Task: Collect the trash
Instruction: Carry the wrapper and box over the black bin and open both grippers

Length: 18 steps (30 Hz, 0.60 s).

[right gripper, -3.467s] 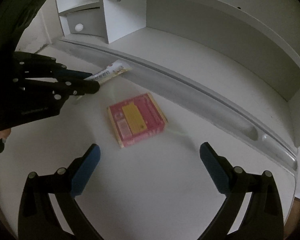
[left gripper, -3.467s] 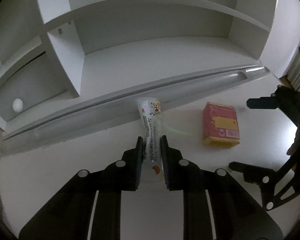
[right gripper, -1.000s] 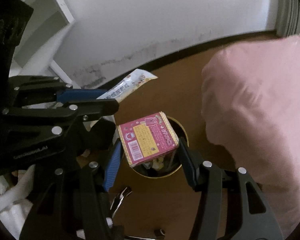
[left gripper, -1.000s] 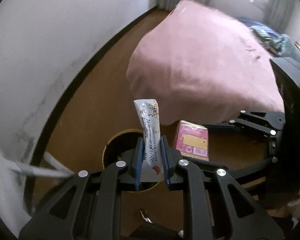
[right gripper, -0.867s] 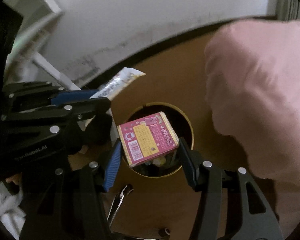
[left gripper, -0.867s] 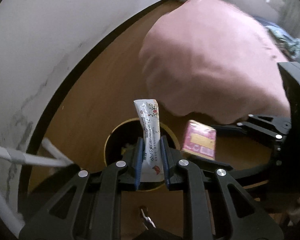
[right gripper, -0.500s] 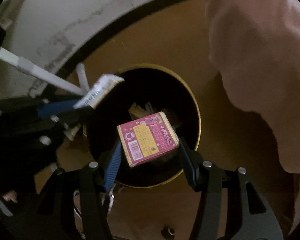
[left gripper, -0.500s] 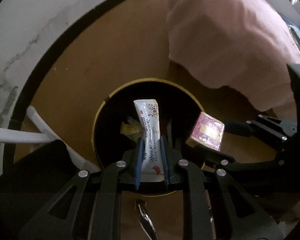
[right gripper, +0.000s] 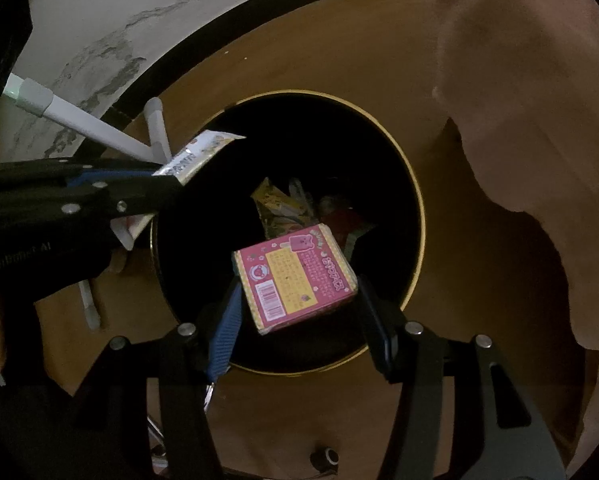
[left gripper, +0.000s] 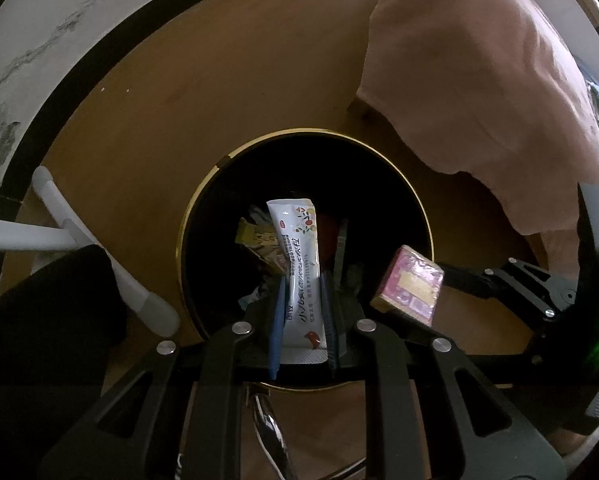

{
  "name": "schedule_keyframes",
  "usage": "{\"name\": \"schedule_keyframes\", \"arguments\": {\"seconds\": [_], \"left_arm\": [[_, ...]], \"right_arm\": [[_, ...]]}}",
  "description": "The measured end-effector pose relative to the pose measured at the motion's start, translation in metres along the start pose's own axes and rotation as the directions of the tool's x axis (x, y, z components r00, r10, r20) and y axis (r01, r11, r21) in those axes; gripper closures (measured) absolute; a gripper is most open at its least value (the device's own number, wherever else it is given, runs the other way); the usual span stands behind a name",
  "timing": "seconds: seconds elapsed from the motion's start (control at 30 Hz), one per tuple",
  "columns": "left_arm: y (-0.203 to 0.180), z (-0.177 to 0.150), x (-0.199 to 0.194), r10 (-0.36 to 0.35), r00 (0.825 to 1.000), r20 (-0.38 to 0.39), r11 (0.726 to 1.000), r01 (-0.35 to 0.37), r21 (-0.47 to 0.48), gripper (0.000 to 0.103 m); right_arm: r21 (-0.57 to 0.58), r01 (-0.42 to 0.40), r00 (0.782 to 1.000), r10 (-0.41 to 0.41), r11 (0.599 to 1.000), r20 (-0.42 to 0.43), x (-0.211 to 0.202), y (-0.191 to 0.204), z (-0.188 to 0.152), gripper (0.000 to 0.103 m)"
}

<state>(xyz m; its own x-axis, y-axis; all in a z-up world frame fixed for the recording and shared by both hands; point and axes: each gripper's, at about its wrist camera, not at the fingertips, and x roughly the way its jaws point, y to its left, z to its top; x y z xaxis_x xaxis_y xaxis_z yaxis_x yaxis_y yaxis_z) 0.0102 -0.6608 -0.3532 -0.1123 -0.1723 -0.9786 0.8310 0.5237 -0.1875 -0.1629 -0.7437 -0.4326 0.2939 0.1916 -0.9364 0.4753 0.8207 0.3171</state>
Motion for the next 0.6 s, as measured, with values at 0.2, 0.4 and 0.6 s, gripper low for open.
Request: {"name": "schedule_keyframes", "arguments": {"seconds": [0.2,0.4,0.6], "left_arm": [[0.003,-0.003,0.001,-0.002,1.000,-0.003,1.000,0.002,-0.006,0.086],[0.001,-0.002,-0.008,-0.007,0.998,0.067,1.000,0.008,-0.013,0.014],[-0.010,-0.005,-0.024,-0.131,0.990,0.059,0.990,0.134,-0.049,0.013]], "right_arm": [[-0.010,0.008,1.000,-0.008,1.000,-0.004,0.002,0.002,0.002,0.048],[-0.046,0.018,1.000,-0.019,0.999,-0.022,0.002,0.007,0.000,0.018],[-0.106,0.108,0.994,-0.106,0.989,0.017,-0.036,-0.007,-0.008,0.014]]}}
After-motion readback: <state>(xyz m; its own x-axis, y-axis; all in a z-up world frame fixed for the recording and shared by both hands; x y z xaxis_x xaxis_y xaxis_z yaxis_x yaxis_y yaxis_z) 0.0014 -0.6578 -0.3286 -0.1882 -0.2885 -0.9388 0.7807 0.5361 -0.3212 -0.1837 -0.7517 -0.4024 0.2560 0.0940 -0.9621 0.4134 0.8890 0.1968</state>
